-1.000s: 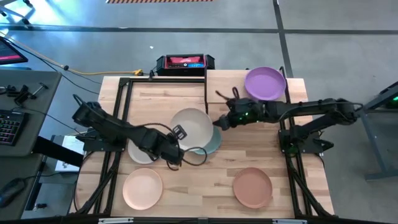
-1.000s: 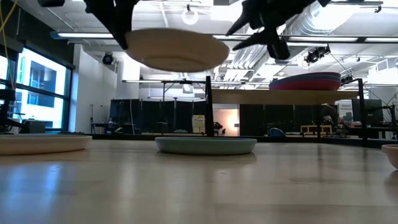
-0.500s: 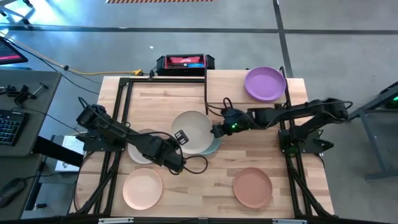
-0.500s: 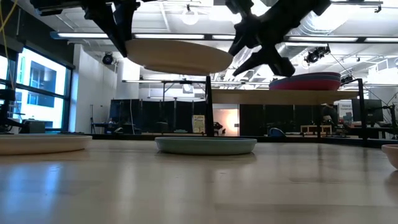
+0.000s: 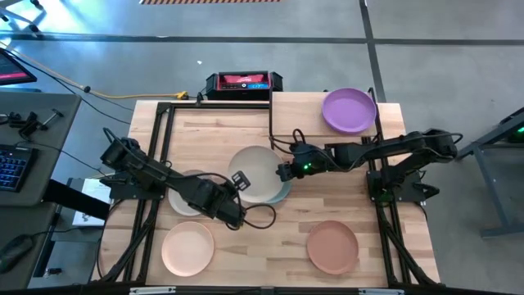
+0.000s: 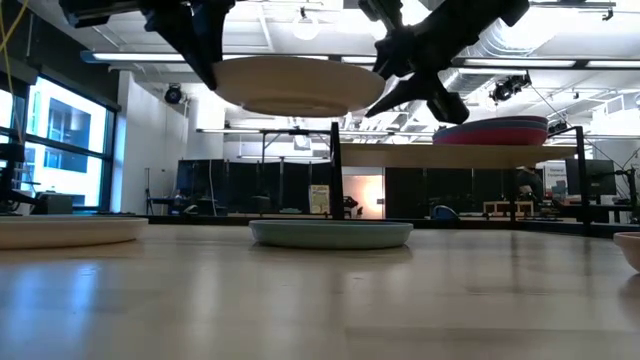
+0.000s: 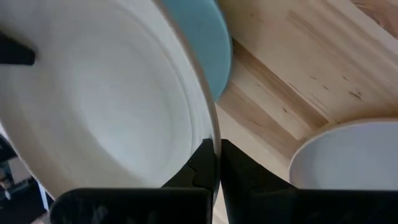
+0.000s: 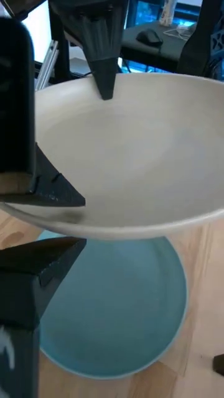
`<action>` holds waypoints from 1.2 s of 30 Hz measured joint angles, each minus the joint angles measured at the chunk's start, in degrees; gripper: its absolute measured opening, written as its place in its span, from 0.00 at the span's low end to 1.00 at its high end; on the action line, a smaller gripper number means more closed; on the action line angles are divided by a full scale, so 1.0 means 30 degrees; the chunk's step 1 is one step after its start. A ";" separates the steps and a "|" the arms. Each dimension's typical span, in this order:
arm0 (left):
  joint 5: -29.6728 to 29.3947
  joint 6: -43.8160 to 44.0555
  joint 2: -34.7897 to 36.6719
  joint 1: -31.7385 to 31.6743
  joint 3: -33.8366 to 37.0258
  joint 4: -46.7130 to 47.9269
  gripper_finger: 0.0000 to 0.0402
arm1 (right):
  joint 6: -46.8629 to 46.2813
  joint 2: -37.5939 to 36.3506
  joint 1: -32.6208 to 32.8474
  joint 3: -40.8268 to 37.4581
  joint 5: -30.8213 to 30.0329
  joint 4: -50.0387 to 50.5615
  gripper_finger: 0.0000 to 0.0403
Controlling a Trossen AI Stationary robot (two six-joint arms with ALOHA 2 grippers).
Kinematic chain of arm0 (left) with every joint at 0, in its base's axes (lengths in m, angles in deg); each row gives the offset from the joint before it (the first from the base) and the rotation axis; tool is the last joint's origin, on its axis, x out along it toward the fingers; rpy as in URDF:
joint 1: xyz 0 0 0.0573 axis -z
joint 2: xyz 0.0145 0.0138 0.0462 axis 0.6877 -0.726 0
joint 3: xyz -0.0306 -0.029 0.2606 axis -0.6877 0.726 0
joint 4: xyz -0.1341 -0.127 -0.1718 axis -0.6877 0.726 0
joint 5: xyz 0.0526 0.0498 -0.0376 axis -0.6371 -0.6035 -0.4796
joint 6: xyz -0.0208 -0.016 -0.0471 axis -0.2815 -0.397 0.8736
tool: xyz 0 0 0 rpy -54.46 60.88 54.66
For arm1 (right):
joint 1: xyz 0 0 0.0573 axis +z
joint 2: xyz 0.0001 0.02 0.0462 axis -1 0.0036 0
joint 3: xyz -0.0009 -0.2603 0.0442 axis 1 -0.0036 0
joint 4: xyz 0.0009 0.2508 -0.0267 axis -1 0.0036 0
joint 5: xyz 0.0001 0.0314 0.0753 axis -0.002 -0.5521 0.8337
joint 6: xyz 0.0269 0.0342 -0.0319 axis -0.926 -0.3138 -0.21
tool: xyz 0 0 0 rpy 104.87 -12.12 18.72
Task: Place and stack plates onto a shelf
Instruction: Stack the white plate on top of the purple plate on the shelf
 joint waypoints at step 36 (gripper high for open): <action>0.4952 0.9403 0.0043 -0.0835 -0.0825 -0.0516 0.31 | -0.0260 -0.0033 -0.0170 0.0007 -0.0409 0.1322 0.00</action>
